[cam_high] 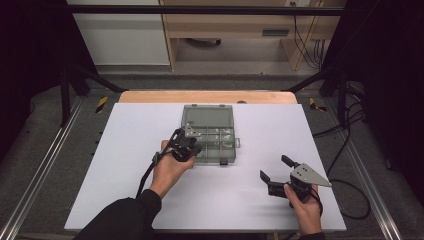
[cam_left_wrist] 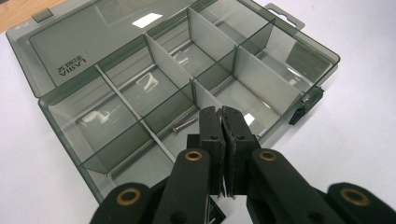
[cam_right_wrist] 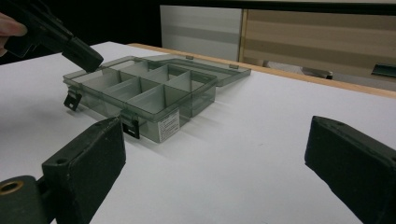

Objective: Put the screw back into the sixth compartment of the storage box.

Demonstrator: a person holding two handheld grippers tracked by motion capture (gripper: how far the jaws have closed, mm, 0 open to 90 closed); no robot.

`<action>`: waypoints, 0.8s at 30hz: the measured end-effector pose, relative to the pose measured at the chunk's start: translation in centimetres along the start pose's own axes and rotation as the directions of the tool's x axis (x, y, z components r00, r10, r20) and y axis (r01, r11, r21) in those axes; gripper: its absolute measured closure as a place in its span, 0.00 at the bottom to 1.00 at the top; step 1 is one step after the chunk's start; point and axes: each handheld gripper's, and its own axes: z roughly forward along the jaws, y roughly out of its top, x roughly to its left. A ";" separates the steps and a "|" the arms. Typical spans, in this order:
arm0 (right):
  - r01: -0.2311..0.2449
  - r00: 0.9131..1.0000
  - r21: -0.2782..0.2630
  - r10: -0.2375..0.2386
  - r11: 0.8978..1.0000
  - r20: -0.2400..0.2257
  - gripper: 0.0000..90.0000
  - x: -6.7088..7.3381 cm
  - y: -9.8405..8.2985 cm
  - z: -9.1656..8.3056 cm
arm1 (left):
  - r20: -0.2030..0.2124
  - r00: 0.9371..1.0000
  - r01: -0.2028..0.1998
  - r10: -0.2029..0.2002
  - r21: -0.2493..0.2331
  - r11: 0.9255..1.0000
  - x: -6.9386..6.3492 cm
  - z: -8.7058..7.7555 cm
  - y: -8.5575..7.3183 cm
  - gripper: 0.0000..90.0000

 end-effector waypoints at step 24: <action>-0.004 1.000 0.001 0.004 1.000 -0.010 0.06 -0.1 0.0 -0.1 | -0.020 1.000 -0.013 0.013 -0.006 1.000 0.4 1.1 -0.1 0.98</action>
